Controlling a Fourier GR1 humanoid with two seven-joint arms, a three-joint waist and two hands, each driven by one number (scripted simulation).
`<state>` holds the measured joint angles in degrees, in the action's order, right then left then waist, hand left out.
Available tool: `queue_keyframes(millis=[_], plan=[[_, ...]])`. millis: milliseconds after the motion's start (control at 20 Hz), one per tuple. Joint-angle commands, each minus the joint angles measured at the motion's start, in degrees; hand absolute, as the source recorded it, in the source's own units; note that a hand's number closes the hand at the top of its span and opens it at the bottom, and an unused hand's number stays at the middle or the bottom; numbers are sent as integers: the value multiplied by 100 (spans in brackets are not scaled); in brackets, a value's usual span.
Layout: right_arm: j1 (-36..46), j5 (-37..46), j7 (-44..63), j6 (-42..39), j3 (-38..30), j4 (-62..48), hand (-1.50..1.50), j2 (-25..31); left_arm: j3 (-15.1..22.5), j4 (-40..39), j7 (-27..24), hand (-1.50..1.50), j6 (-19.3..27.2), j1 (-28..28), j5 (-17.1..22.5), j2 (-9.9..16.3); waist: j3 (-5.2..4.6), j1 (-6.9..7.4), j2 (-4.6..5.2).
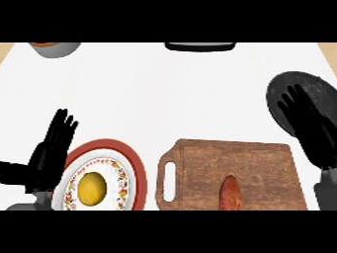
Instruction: Pick the sweet potato from the cutting board and place it in the pan
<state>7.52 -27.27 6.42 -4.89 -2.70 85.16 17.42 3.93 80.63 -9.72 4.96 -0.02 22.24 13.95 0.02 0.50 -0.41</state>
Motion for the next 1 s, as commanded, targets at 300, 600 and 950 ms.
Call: queue_keyframes(millis=[300,600,950], plan=[[1445,3265,-174,-484,1553,1139,150,1860,684,-15,688,0,-302,-233,-246,26,-287,38,-244],[457,5133,-1205,1369,2644,2017,-150,746,834,317,1439,0,-388,-407,-96,62,3,-137,-5],[701,6726,785,-248,4193,2026,-150,1568,961,399,1774,0,-230,-560,-149,-80,-44,-104,-25]])
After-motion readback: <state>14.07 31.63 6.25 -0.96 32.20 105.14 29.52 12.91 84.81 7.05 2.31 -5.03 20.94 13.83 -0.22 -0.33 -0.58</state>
